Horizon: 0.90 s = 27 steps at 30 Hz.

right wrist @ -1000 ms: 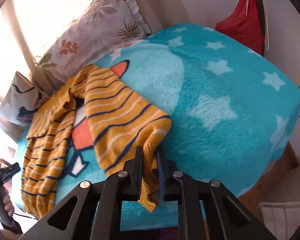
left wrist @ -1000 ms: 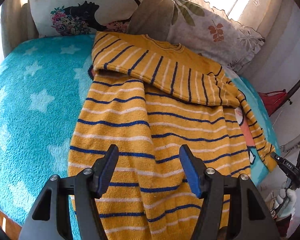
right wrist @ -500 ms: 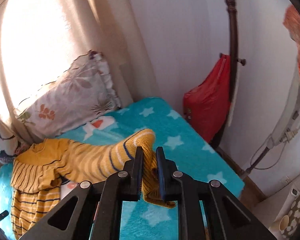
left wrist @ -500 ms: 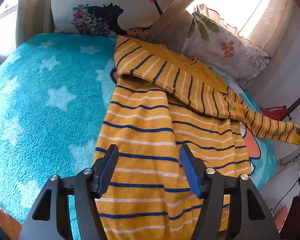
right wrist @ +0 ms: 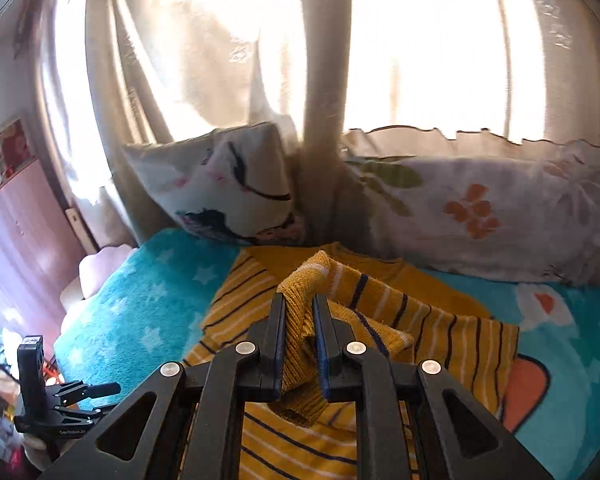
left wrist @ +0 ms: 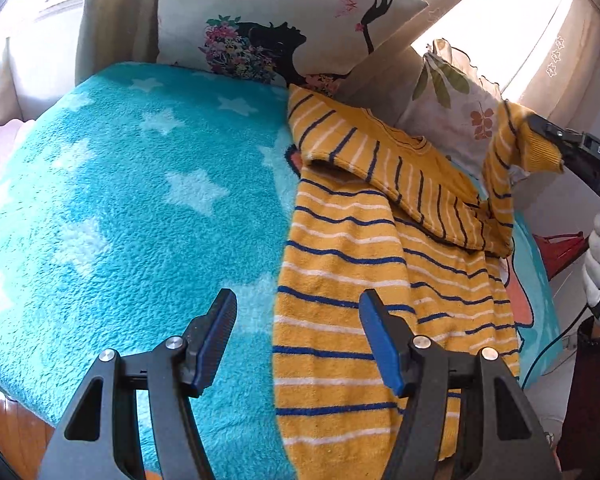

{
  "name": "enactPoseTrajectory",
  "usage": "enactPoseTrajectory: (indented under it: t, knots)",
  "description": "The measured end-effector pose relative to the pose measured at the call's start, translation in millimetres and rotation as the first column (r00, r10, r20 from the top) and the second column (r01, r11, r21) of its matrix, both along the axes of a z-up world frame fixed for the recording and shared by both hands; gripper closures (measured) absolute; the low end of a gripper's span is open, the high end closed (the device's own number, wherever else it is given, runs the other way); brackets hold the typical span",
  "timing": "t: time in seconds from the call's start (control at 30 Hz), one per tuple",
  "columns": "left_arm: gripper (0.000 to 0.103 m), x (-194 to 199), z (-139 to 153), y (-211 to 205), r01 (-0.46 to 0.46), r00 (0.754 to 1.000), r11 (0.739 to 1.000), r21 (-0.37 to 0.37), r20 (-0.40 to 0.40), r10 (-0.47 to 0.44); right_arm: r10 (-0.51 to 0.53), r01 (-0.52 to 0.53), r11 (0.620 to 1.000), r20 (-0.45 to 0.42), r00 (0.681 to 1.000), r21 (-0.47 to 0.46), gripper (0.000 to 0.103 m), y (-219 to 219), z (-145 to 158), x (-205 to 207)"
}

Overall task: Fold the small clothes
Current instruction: 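Fold the held sleeve across the chest over the first sleeve, release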

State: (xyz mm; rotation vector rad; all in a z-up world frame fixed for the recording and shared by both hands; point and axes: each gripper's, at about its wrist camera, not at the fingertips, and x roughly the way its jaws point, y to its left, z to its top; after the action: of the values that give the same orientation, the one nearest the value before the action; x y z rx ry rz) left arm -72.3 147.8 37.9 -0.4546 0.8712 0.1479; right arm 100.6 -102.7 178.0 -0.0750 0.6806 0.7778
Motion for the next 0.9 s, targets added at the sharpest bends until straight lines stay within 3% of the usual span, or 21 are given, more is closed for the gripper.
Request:
enactPoseTrajectory:
  t: [0.2,0.37,0.53,0.63,0.7,0.8,0.9]
  knots:
    - [0.040,-17.0,1.1,27.2,-0.066,0.998,0.998,0.010,0.018,0.065,0.269,-0.276,0.954,-0.070,0.961,-0.121,0.089,111.5,-71.6,-37.6]
    - [0.040,-24.2,-2.9,42.3,-0.102,0.995,0.995,0.000,0.016,0.102,0.338,-0.365,0.912,-0.161,0.927,-0.186,0.087,151.5,-133.3,-42.5]
    - [0.040,-21.6,-5.4,45.9,-0.107,0.994,0.994,-0.015,0.011,0.107,0.373,-0.417,0.888,-0.230,0.899,-0.192,0.069,160.5,-158.7,-41.8]
    - [0.040,-15.9,-3.4,40.8,-0.090,0.996,0.996,-0.025,0.016,0.091,0.390,-0.430,0.887,-0.228,0.892,-0.169,0.066,154.5,-152.4,-48.1]
    - [0.039,-10.1,-2.2,32.7,-0.062,0.998,0.998,-0.018,0.016,0.063,0.380,-0.411,0.905,-0.230,0.896,-0.108,0.064,134.5,-138.8,-46.1]
    - [0.039,0.6,-7.2,18.4,-0.013,1.000,1.000,-0.015,-0.001,0.013,0.296,-0.307,0.951,-0.203,0.933,-0.023,0.054,82.8,-113.2,-39.7]
    - [0.039,10.5,-18.0,6.5,0.028,0.999,0.999,-0.027,-0.029,-0.028,0.119,-0.120,0.993,-0.152,0.981,0.003,0.046,11.4,-98.0,-31.2]
